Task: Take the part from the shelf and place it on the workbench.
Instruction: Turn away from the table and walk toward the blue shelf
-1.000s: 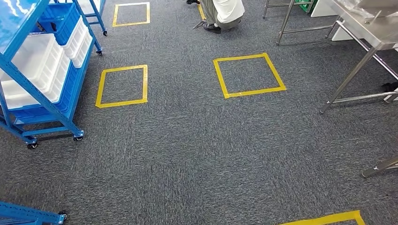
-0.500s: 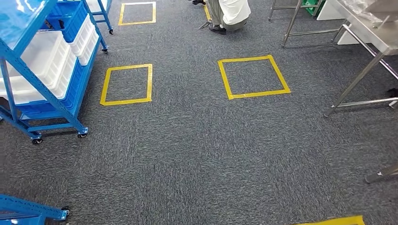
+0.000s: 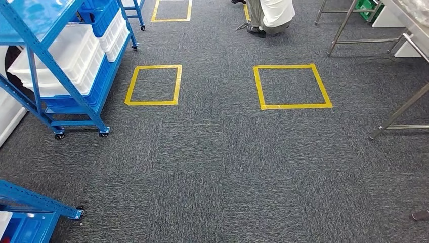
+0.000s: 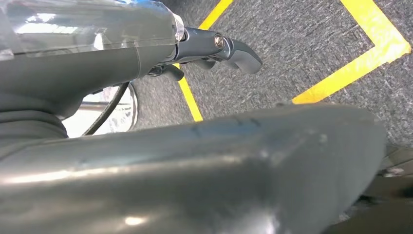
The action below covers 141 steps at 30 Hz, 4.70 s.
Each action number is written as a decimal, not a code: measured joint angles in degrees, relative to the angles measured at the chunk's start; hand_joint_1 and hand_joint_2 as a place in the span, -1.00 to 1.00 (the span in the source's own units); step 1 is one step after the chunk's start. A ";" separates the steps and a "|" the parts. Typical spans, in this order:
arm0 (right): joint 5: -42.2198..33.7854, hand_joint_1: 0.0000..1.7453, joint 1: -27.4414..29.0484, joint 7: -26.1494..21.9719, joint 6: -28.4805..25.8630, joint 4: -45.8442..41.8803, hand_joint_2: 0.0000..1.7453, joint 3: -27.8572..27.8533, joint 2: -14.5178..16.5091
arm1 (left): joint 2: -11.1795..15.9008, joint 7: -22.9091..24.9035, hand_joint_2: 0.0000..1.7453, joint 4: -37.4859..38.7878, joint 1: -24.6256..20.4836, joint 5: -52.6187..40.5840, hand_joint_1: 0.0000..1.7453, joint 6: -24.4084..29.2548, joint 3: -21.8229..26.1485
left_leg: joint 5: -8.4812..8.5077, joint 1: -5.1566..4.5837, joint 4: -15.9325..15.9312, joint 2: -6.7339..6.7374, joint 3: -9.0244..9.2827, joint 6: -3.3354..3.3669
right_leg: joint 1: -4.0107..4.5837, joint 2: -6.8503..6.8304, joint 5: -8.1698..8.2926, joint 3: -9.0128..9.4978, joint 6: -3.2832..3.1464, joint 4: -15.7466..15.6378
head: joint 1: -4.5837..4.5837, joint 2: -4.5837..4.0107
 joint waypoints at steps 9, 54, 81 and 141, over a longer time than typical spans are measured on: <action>0.07 -1.00 0.27 2.39 -1.57 0.08 -1.00 -0.18 0.36 | -0.90 1.66 -1.00 0.00 -0.62 -0.47 -1.00 -0.18 0.14 | 2.26 -0.14 -5.35 -2.71 2.03 2.30 | -0.50 3.35 -6.63 -4.10 1.99 10.52 | 0.02 0.00; 2.66 -1.00 0.35 6.98 -0.90 -0.04 -1.00 -0.16 0.01 | -2.21 1.89 -1.00 0.00 -0.41 -1.61 -1.00 0.01 0.11 | -3.17 0.47 4.85 -4.45 -2.86 -1.16 | -1.35 4.05 0.94 -1.12 0.50 0.78 | 0.01 0.00; 5.56 -1.00 0.48 9.01 -0.66 -0.31 -1.00 1.02 0.60 | -2.12 1.02 -1.00 0.00 -0.05 0.69 -1.00 1.20 2.43 | 1.64 0.49 -3.22 -9.98 0.76 0.21 | -1.11 7.15 1.97 -1.52 1.87 0.36 | 0.02 0.00; 0.37 -1.00 1.83 4.61 -7.19 -0.44 0.00 4.90 1.38 | -1.84 0.93 0.50 -1.18 -1.02 5.84 -1.00 1.33 4.39 | 1.33 0.04 -3.23 -4.87 1.48 0.90 | -0.82 4.70 2.01 -1.61 2.26 0.55 | 0.02 0.00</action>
